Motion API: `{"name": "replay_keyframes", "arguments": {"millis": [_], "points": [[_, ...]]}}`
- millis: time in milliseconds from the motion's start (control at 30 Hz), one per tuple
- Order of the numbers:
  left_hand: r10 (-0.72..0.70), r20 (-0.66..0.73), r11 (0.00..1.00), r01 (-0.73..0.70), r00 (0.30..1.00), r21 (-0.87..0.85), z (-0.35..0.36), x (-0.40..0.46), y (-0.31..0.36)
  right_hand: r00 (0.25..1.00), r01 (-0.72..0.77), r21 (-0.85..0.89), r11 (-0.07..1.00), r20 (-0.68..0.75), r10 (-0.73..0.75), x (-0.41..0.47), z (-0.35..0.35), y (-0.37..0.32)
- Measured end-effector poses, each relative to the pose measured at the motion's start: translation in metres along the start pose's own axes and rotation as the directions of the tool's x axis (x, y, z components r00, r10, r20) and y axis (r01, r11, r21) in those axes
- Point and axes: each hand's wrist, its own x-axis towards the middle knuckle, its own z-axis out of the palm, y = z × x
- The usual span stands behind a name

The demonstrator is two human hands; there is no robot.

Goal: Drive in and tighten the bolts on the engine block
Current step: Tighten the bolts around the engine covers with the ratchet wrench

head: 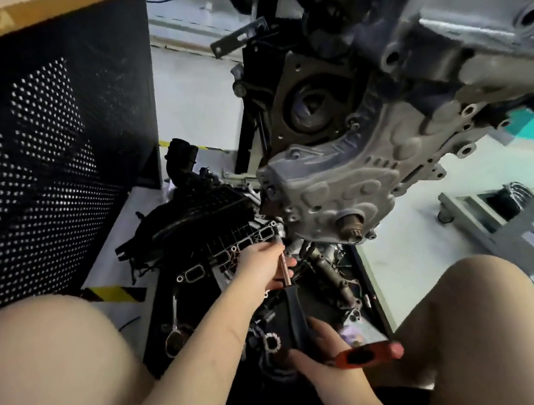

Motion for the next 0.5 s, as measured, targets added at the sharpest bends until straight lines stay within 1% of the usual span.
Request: {"name": "replay_keyframes", "arguments": {"millis": [167,300,500], "points": [[0.025,0.031,0.999,-0.026,0.999,0.032,0.006,0.016,0.004,0.993,-0.028,-0.014,1.0,-0.112,0.026,0.016,0.0,-0.002],[0.024,0.052,0.998,-0.027,0.998,0.054,0.006,0.027,0.008,0.988,-0.042,-0.003,0.999,-0.15,0.041,0.024,0.003,-0.005],[0.029,0.041,0.998,-0.031,0.999,0.054,0.005,0.034,0.009,0.984,-0.074,0.027,0.997,-0.158,0.077,0.028,0.004,-0.005]]}}
